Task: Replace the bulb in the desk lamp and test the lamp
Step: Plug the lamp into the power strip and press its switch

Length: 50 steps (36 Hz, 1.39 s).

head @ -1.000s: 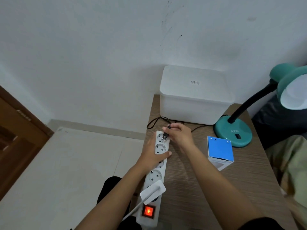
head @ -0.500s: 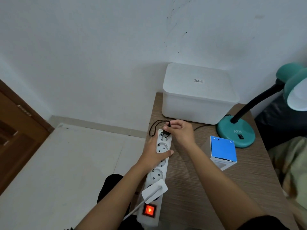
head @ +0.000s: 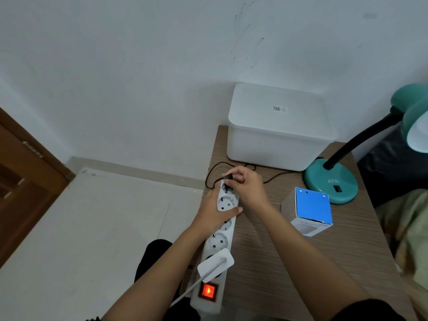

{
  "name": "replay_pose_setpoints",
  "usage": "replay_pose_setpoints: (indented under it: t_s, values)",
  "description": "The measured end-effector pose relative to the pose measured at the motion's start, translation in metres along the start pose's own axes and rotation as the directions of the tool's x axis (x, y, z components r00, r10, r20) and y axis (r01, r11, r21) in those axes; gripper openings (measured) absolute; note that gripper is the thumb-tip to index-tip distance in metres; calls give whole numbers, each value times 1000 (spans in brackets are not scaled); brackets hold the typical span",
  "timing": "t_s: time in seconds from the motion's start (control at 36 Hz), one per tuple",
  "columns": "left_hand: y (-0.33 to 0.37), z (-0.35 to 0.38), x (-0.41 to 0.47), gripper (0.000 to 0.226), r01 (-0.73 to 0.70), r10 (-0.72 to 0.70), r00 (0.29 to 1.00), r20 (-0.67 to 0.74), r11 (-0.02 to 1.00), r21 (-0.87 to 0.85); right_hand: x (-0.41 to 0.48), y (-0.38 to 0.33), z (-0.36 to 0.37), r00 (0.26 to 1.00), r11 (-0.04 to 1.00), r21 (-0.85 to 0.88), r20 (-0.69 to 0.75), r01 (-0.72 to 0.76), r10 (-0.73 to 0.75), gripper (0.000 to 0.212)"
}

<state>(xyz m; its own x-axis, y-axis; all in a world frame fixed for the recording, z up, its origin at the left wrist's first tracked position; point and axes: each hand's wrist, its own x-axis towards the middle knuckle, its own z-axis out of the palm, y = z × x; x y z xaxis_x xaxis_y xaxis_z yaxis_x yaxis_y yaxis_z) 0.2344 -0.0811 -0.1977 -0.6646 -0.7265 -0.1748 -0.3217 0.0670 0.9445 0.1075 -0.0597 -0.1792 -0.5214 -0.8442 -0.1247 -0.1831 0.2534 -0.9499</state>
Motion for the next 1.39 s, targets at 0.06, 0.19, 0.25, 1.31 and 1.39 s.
replay_pose_setpoints:
  t_s: [0.06,0.19,0.25,1.31,1.39]
  values:
    - [0,0,0,70,-2,2,1000,-2,1000,-3,0,0,0,1000,1000,-22,7,9,-9,13]
    - [2,0,0,68,-14,14,1000,-9,1000,12,-2,0,-2,1000,995,-94,7,31,-30,13]
    - [2,0,-1,67,-24,24,1000,-12,1000,13,-2,0,-1,999,992,-123,0,35,-35,15]
    - [27,-16,-11,13,96,-123,991,45,915,392,-28,-40,-32,996,936,-342,66,80,-61,34]
    - [45,-23,-9,29,77,-101,995,21,861,503,-35,-53,-55,996,942,-324,49,92,-80,35]
